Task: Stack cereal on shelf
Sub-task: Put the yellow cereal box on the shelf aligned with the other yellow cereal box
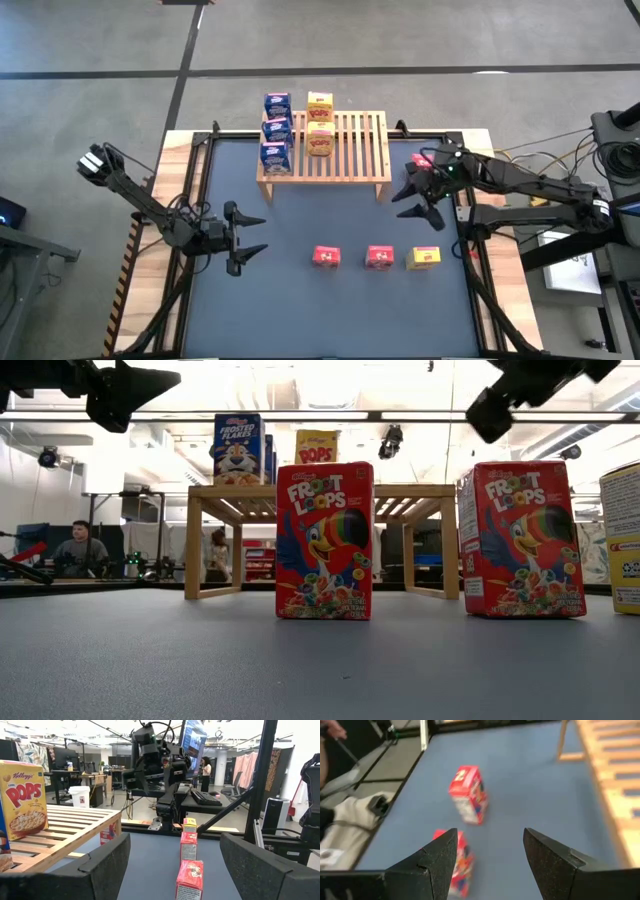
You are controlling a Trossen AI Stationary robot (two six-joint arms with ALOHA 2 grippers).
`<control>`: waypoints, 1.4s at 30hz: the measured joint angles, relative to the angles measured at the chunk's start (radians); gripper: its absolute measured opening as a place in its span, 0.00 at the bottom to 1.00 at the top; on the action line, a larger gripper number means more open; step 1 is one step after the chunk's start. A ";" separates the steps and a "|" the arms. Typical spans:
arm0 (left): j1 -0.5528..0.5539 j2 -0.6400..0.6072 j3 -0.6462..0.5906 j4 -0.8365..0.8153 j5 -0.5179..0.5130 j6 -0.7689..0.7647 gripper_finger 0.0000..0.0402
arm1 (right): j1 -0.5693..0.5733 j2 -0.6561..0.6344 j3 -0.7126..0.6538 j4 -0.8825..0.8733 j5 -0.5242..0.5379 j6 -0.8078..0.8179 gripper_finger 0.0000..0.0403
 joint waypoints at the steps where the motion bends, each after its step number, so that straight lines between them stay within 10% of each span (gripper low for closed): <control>1: 0.000 0.000 0.000 0.000 0.000 0.000 0.73 | 0.013 -0.001 0.018 -0.038 0.005 0.009 0.54; 15: 0.000 0.000 0.000 0.000 0.000 0.000 0.73 | 0.433 0.015 0.134 -0.148 0.444 0.145 0.54; 42: 0.000 0.000 0.000 0.002 0.001 -0.001 0.73 | 0.851 0.327 0.318 -0.548 0.704 0.556 0.54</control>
